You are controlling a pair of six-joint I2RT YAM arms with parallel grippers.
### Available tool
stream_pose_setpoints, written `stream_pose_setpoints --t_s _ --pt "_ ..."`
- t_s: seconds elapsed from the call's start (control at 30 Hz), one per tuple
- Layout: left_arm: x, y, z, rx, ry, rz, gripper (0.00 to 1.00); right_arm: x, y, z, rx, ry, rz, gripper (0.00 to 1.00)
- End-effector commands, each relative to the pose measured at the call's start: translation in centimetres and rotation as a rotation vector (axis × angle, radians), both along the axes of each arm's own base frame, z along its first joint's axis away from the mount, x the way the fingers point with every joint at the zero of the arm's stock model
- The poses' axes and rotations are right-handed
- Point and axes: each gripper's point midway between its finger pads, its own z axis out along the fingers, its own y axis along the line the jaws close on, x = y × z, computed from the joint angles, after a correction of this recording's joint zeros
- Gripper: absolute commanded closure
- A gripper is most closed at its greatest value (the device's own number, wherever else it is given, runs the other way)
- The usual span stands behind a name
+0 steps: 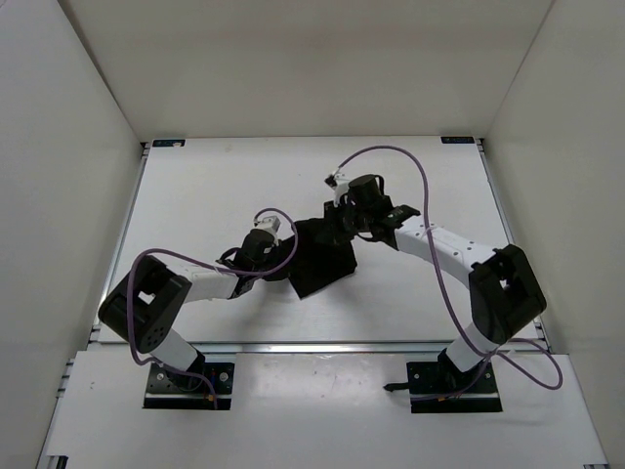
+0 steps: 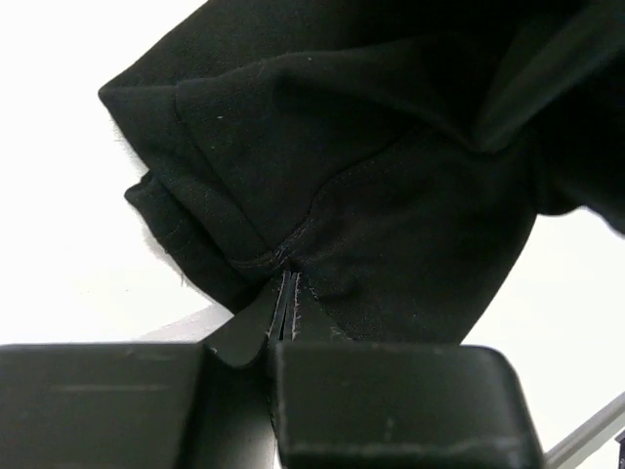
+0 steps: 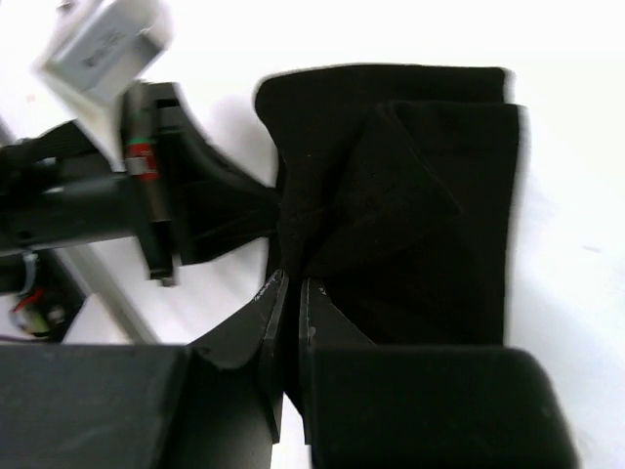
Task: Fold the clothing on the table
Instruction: Fold the skirt
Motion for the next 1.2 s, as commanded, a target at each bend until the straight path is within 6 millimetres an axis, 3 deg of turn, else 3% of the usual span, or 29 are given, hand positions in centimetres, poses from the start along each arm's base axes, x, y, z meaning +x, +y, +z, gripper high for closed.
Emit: stream_pose_setpoints --t_s 0.0,0.23,0.37,0.4,0.47,0.5,0.53,0.57,0.63,0.67,0.73,0.83,0.93,1.03,1.17 --pt "-0.7 -0.5 -0.5 -0.011 0.036 -0.03 1.0 -1.7 3.1 0.4 0.108 0.032 0.07 1.0" --pt "-0.9 -0.9 -0.6 -0.039 0.041 -0.048 1.0 -3.8 6.9 -2.4 0.122 0.117 0.129 1.0" --pt "-1.1 -0.3 -1.0 -0.04 0.052 -0.039 1.0 -3.9 6.5 -4.7 0.091 0.172 0.111 0.97" --pt "-1.1 0.0 -1.0 -0.038 0.05 -0.038 1.0 -3.7 7.0 -4.3 0.117 0.16 0.122 0.9" --pt "-1.1 0.4 -0.8 -0.041 0.055 -0.027 1.0 -4.4 7.0 -3.8 0.161 0.195 0.141 0.52" --pt "-1.0 0.7 -0.6 -0.042 0.053 -0.023 1.0 -4.3 7.1 -3.0 0.188 0.171 0.146 0.44" --pt "-0.9 0.8 -0.2 -0.046 0.047 -0.024 1.0 -4.4 7.2 -1.7 0.217 0.151 0.156 0.26" --pt "-0.5 1.0 0.0 -0.044 0.037 -0.017 1.0 -4.2 6.9 -1.2 0.22 0.143 0.145 0.2" --pt "-0.2 1.8 0.8 -0.031 0.02 -0.001 1.0 -3.8 6.5 2.1 0.253 0.077 0.139 0.17" --pt "0.0 1.8 1.5 -0.037 0.007 -0.003 1.0 -3.6 6.1 4.2 0.273 0.029 0.131 0.16" --pt "0.6 2.6 2.5 -0.037 -0.018 0.027 1.0 -3.0 4.9 6.7 0.291 -0.038 0.092 0.17" --pt "1.3 3.8 4.4 -0.054 -0.065 0.071 0.99 -2.2 2.5 8.7 0.299 -0.121 0.015 0.21" --pt "1.5 4.8 5.4 -0.066 -0.098 0.104 0.95 -0.9 -0.9 6.4 0.233 -0.135 -0.1 0.36" --pt "1.8 4.7 6.5 -0.081 -0.124 0.102 0.93 -0.6 -3.4 0.5 0.121 -0.031 -0.163 0.52" --pt "1.4 3.4 7.0 -0.122 -0.13 0.068 1.0 -0.9 -3.4 -4.3 0.028 0.03 -0.159 0.74"
